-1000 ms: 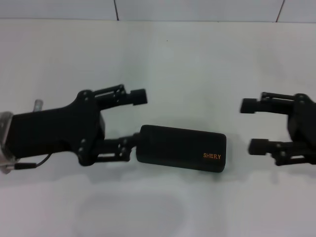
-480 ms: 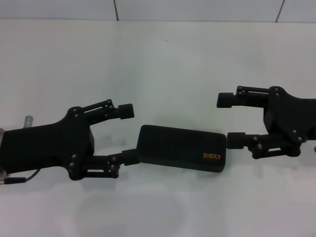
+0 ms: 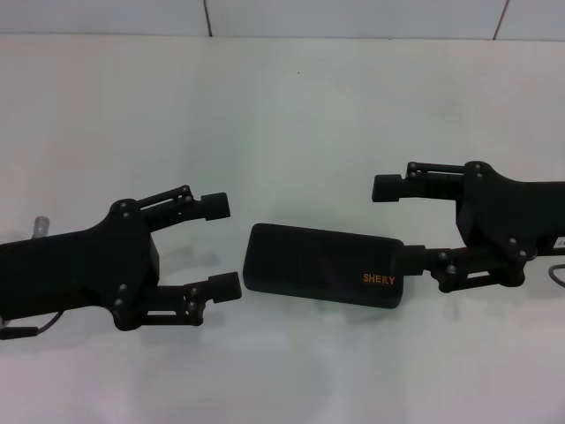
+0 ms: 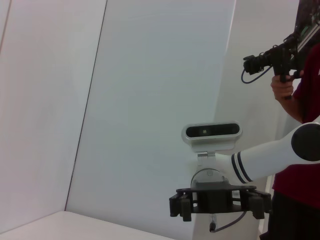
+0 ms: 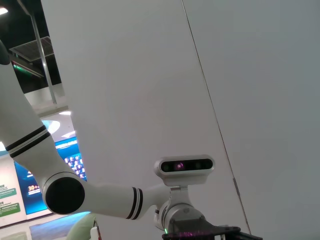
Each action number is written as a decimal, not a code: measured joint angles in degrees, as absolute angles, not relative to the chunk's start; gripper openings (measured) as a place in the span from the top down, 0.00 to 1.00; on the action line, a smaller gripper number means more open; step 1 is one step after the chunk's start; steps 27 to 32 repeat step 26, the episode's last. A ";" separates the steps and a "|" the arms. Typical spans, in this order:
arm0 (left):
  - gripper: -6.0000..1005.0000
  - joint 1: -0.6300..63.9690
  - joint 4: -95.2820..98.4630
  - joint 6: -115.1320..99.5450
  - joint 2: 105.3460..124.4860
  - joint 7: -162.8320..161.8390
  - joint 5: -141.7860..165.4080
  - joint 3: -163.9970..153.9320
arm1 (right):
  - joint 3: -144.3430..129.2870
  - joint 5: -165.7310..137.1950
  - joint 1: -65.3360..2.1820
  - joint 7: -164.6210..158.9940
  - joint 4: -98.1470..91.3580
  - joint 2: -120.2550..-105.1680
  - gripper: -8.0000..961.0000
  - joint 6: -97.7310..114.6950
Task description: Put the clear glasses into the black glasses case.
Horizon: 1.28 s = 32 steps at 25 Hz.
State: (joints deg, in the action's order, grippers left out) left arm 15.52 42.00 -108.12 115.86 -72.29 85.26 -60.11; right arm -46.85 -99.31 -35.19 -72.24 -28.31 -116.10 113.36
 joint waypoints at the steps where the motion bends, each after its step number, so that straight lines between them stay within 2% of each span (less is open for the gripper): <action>1: 0.11 15.49 42.01 -108.13 115.85 -72.28 85.26 -60.11 | -46.85 -99.31 -35.15 -72.24 -28.28 -116.10 0.17 113.36; 32: 0.11 14.62 42.01 -108.01 116.21 -72.24 85.25 -60.02 | -46.84 -98.88 -34.37 -72.16 -26.83 -116.18 0.17 114.12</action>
